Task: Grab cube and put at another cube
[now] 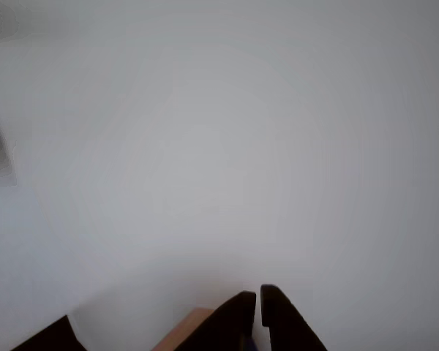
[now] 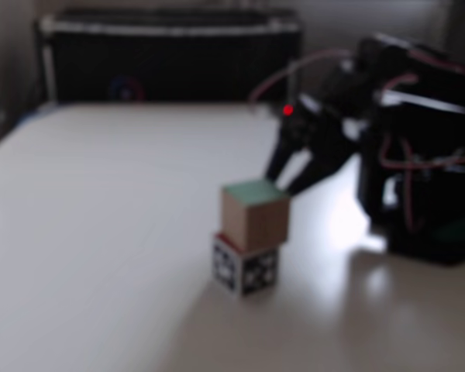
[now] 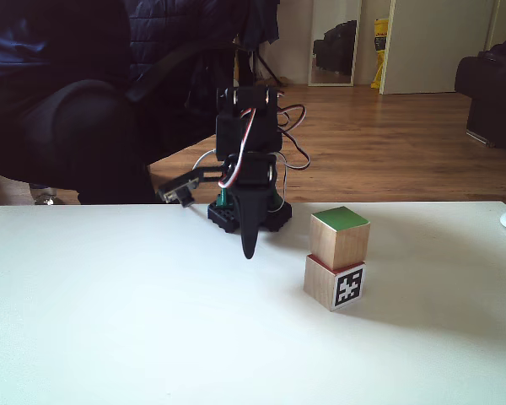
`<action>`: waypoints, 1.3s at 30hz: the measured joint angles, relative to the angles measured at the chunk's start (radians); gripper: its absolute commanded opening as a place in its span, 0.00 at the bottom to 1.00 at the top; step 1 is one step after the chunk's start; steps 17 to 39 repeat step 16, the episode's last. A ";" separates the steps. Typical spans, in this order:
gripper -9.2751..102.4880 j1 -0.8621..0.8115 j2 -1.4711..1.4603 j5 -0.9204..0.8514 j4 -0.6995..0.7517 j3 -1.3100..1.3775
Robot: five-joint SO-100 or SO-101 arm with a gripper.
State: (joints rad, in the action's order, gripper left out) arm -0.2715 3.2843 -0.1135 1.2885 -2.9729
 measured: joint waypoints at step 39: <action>0.08 -0.018 0.000 -0.018 -0.002 -0.002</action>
